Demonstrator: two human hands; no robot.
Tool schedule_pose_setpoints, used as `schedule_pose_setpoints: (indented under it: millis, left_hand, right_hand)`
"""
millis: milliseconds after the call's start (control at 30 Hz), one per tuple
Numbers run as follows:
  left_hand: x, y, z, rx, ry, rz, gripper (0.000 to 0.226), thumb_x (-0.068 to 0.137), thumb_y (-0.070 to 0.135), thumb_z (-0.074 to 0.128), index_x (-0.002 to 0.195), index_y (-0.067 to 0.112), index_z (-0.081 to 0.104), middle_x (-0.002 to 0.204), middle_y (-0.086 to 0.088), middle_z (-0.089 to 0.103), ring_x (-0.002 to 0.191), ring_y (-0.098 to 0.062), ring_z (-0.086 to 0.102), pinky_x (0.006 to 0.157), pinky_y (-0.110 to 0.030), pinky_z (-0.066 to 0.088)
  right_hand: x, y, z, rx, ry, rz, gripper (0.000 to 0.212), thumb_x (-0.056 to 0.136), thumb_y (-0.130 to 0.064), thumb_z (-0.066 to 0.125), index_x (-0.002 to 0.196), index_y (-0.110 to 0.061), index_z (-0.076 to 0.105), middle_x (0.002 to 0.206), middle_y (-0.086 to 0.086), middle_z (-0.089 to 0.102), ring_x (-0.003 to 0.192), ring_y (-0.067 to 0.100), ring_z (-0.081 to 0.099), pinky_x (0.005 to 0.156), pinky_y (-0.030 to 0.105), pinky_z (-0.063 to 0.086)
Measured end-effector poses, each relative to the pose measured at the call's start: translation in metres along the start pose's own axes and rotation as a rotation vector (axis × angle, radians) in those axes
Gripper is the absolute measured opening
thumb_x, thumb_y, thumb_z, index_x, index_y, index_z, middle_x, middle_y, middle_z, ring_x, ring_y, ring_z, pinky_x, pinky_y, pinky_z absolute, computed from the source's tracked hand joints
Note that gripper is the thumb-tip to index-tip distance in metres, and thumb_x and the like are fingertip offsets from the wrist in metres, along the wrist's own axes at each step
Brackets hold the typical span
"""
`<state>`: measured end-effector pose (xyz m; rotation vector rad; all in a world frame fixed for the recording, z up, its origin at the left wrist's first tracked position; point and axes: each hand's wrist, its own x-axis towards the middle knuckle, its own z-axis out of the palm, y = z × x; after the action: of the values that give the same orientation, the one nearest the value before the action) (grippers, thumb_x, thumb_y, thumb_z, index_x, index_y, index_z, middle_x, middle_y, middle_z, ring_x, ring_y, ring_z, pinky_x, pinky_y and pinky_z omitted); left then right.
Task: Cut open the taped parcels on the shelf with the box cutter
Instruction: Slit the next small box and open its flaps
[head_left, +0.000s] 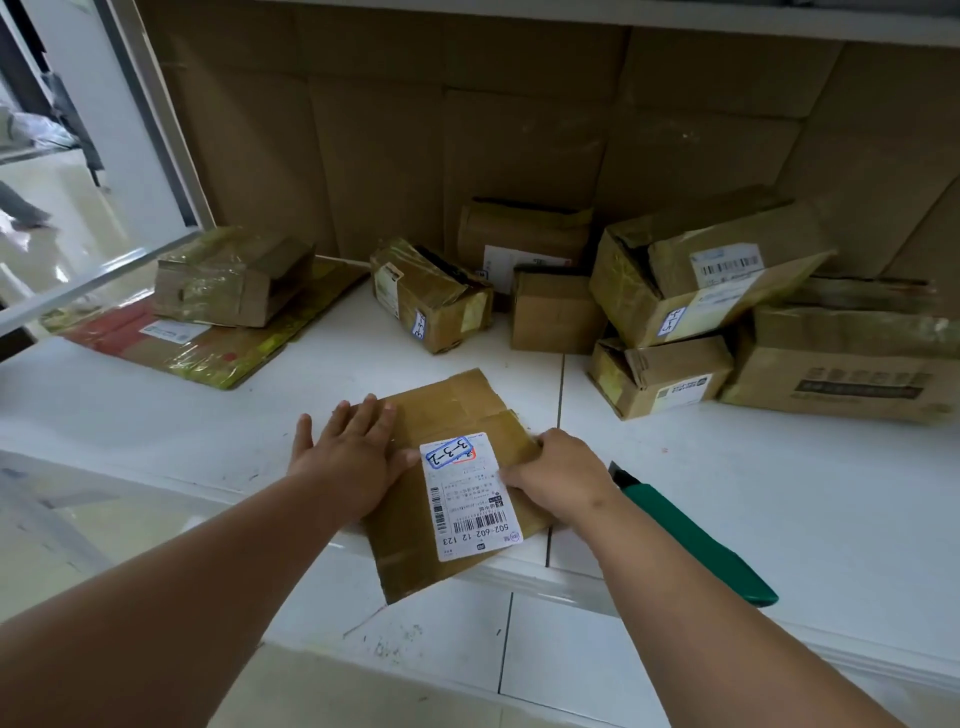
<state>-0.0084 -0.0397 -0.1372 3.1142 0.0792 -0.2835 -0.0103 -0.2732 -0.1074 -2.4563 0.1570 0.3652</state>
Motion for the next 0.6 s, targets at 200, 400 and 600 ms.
schedule_pose_setpoints:
  millis: [200,400,600]
  left_hand:
    - [-0.014,-0.011,0.003,-0.103,-0.004,0.008,0.074,0.091,0.073,0.012,0.153,0.039,-0.008,0.163,0.011,-0.012,0.149,-0.017,-0.014,0.119,-0.052,-0.005]
    - [-0.021,-0.040,-0.006,-0.161,0.022,0.019,0.072,0.093,0.070,0.018,0.154,0.039,-0.005,0.163,0.012,-0.012,0.150,-0.016,-0.012,0.119,-0.053,-0.004]
    - [-0.009,-0.097,-0.027,-0.185,0.059,0.023,0.071,0.093,0.070,0.022,0.153,0.042,-0.006,0.163,0.011,-0.012,0.150,-0.018,-0.005,0.120,-0.052,0.002]
  right_hand:
    - [-0.007,-0.007,0.005,0.117,0.012,-0.002,0.026,0.080,-0.029,0.063,0.102,-0.019,0.052,0.101,0.000,0.060,0.097,0.023,0.060,0.089,0.042,0.051]
    - [-0.022,-0.037,0.019,0.266,0.046,-0.101,0.018,0.088,-0.022,0.055,0.087,-0.026,0.037,0.096,0.002,0.057,0.080,0.013,0.054,0.061,0.030,0.040]
    - [-0.027,-0.091,0.036,0.326,0.020,-0.148,0.017,0.091,-0.019,0.052,0.099,-0.020,0.037,0.087,0.004,0.062,0.076,0.018,0.058,0.064,0.031,0.044]
